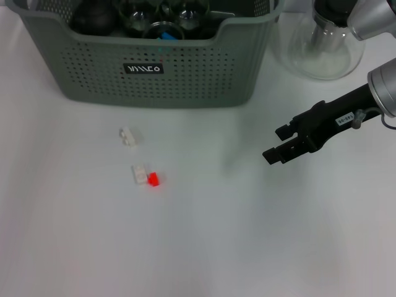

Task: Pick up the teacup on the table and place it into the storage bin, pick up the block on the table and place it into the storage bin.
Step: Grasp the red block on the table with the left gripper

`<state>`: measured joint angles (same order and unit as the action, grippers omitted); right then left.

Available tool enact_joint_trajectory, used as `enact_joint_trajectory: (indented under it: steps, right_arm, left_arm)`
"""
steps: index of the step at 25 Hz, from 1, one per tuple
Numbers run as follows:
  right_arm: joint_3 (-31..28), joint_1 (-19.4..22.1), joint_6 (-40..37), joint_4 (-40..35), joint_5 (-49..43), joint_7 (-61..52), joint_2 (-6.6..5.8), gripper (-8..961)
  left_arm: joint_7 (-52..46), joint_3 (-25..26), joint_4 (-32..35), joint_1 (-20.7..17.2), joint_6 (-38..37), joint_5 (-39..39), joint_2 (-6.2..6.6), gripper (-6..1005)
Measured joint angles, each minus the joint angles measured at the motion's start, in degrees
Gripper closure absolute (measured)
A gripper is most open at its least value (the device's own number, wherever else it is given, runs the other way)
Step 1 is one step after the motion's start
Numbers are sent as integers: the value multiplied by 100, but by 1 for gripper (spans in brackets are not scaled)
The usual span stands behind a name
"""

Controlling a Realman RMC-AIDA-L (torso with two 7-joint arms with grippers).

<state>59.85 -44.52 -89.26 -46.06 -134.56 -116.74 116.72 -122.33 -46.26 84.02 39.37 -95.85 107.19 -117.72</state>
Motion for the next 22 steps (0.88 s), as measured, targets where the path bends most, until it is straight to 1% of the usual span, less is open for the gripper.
enact_joint_trajectory:
  steps: [3,5,7,9,12,14,16,18,22]
  right_arm:
    - [0,1,10,6,1,-14,0,176]
    - [-1,3,17,10,0,-30,-1,176]
    - [-3,3,26,30,2,-36,2,176]
    - [-7,2,41,80,2,-38,7,176]
    - [-13,-14,55,123,1,-39,11,175]
    - [-8,-18,92,135,1,-40,18,175]
    - [-2,-19,116,143,0,-41,26,175]
    - [0,-20,143,145,0,-41,36,175]
    - [0,-13,187,153,0,-28,44,175]
  left_arm:
    - [235,29,227,-178,-973,-61,-98,223]
    - [315,-102,331,-347,-1325,47,-176,225]
    - [321,-318,430,-515,-1391,390,-258,227]
    - [313,-637,501,-638,-1387,1093,-367,229]
    - [287,-1220,467,-697,-1363,2179,-549,232]
    - [277,-1653,403,-723,-1288,2699,-636,233]
    - [213,-2183,315,-751,-1081,3058,-676,232]
    - [95,-2641,168,-738,-811,3319,-679,232]
    - [-335,-3357,-492,-550,-82,3895,-681,233]
